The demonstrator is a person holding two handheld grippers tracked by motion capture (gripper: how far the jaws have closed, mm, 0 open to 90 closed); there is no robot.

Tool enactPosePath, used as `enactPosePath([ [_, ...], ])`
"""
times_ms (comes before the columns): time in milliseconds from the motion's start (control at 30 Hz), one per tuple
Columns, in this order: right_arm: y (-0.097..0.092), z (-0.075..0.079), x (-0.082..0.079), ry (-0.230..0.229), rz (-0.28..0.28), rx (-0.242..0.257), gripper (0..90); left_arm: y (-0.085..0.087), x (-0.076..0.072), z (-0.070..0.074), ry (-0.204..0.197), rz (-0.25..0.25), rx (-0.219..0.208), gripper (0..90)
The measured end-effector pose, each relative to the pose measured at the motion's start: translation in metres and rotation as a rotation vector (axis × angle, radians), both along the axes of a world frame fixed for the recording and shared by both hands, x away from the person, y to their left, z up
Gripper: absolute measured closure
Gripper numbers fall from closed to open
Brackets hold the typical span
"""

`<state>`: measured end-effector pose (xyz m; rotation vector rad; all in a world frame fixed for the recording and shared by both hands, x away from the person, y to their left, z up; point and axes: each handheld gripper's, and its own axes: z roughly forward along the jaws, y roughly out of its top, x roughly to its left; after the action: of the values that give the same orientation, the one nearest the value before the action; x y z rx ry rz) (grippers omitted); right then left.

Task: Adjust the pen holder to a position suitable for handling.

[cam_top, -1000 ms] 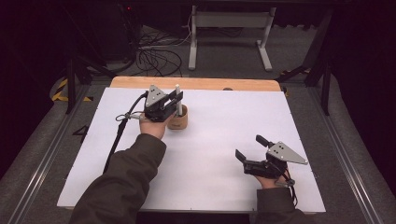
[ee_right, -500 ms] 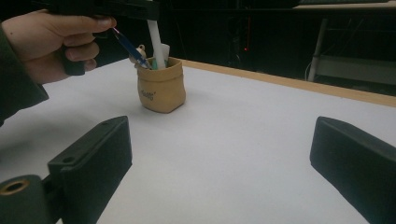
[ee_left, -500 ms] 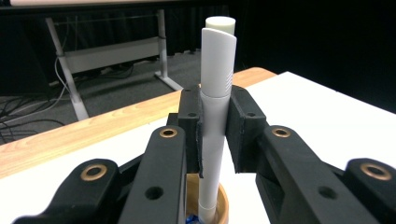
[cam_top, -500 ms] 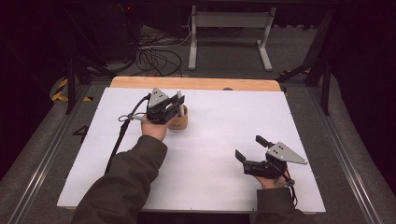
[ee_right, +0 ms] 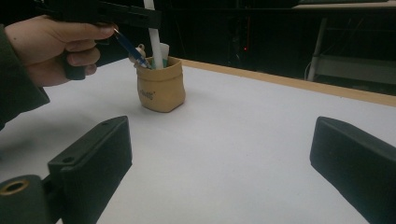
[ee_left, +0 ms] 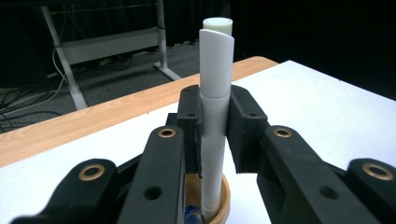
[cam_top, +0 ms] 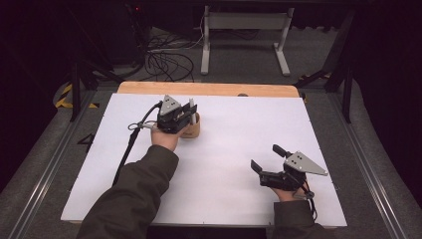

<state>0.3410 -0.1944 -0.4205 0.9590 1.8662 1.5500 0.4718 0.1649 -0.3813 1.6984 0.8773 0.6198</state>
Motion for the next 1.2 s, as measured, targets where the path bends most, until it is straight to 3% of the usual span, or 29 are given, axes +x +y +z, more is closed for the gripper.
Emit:
enactPosePath([
  [267, 0.001, 0.0, 0.0, 0.001, 0.003, -0.001, 6.4, 0.001, -0.001, 0.001, -0.003, -0.005, 0.001, 72.9],
  [767, 0.0, -0.002, 0.001, 0.003, -0.001, -0.003, 6.4, 0.006, -0.004, 0.006, 0.001, -0.022, -0.013, 56.5],
  [1200, -0.001, -0.002, 0.002, 0.002, -0.007, -0.004, 6.4, 0.014, -0.011, 0.016, -0.03, -0.019, -0.02, 41.6],
])
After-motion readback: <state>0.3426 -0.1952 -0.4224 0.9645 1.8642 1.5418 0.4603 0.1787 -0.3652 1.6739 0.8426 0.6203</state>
